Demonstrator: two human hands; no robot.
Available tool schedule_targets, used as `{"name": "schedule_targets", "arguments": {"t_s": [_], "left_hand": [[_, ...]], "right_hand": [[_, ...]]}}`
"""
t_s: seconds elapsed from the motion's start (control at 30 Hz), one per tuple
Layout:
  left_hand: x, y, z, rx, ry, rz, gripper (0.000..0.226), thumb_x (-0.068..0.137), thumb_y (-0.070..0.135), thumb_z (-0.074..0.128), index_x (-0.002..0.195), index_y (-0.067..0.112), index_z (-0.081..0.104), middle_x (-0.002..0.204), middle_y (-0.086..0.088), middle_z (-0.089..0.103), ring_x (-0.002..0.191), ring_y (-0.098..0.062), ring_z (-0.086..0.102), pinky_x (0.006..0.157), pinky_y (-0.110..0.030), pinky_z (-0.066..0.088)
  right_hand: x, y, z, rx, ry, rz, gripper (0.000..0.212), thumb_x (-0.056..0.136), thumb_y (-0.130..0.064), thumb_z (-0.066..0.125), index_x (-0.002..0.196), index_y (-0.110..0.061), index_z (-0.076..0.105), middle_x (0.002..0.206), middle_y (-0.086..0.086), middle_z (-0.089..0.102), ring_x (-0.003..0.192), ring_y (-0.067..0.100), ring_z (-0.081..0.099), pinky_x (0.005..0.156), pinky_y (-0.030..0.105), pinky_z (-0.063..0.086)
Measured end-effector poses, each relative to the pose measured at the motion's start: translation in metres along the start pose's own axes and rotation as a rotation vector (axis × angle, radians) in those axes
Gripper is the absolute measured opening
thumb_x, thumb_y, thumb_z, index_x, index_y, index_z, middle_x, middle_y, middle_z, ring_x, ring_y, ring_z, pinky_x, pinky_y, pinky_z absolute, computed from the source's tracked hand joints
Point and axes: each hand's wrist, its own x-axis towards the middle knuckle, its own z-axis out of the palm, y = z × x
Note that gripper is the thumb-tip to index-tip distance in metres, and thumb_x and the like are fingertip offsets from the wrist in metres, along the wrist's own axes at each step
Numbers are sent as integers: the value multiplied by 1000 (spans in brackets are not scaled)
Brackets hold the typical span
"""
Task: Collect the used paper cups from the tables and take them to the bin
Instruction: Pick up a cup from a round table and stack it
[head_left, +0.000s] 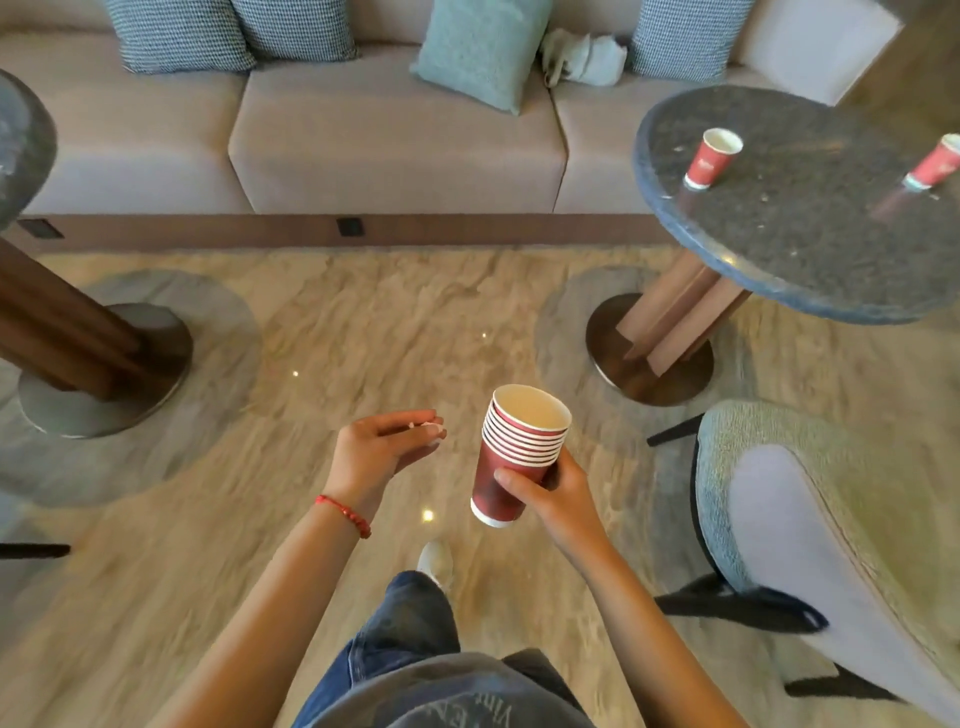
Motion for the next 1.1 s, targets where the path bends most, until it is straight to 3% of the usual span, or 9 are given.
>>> {"name": "schedule_targets", "arguments": {"t_s": [0.17, 0.4, 0.5, 0.6, 0.67, 0.93, 1.1], "left_hand": [[80, 41, 10, 37, -7, 5, 12, 74, -7, 69, 85, -3, 70, 73, -8, 74, 70, -16, 71, 65, -19, 56], [181, 71, 46, 27, -21, -15, 11, 72, -4, 71, 77, 5, 73, 74, -9, 74, 72, -17, 71, 64, -18, 54], [231, 87, 71, 23, -10, -12, 13, 72, -6, 71, 75, 6, 73, 73, -9, 74, 72, -17, 71, 64, -18, 55], [279, 104, 101, 20, -23, 11, 13, 72, -7, 70, 80, 3, 73, 73, -9, 74, 72, -16, 71, 63, -17, 54], [308, 120, 126, 47, -42, 14, 13, 72, -6, 70, 78, 6, 73, 75, -9, 74, 73, -17, 72, 63, -18, 54], [403, 185, 202, 86, -89, 46, 12, 73, -5, 69, 81, 4, 72, 75, -6, 75, 73, -17, 72, 64, -19, 55], [449, 220, 238, 131, -179, 6, 13, 74, -4, 69, 79, 7, 73, 77, -7, 75, 74, -19, 72, 63, -19, 55]], "right_hand": [[81, -25, 6, 2, 9, 17, 57, 61, -45, 80, 111, -41, 54, 104, -27, 65, 101, -4, 61, 72, 10, 50], [186, -46, -17, 23, 42, 15, 52, 62, -36, 82, 106, -39, 55, 97, -32, 65, 96, -8, 61, 70, 8, 49], [240, -58, -32, 39, 48, 19, 56, 61, -38, 82, 109, -38, 54, 102, -26, 65, 98, -6, 61, 71, 10, 50], [296, -74, -51, 27, 56, -14, 55, 67, -28, 82, 112, -37, 52, 110, -17, 63, 101, -1, 62, 74, 12, 51], [332, -88, -67, 33, 63, -25, 54, 67, -27, 82, 110, -38, 52, 106, -21, 65, 99, -5, 61, 74, 10, 50], [439, -140, -117, 88, 108, -37, 64, 60, -35, 81, 115, -33, 50, 111, -13, 62, 103, 4, 61, 74, 11, 50], [476, -168, -131, 105, 160, 4, 63, 59, -39, 78, 114, -37, 48, 114, -18, 59, 106, 2, 59, 80, 13, 51]]}}
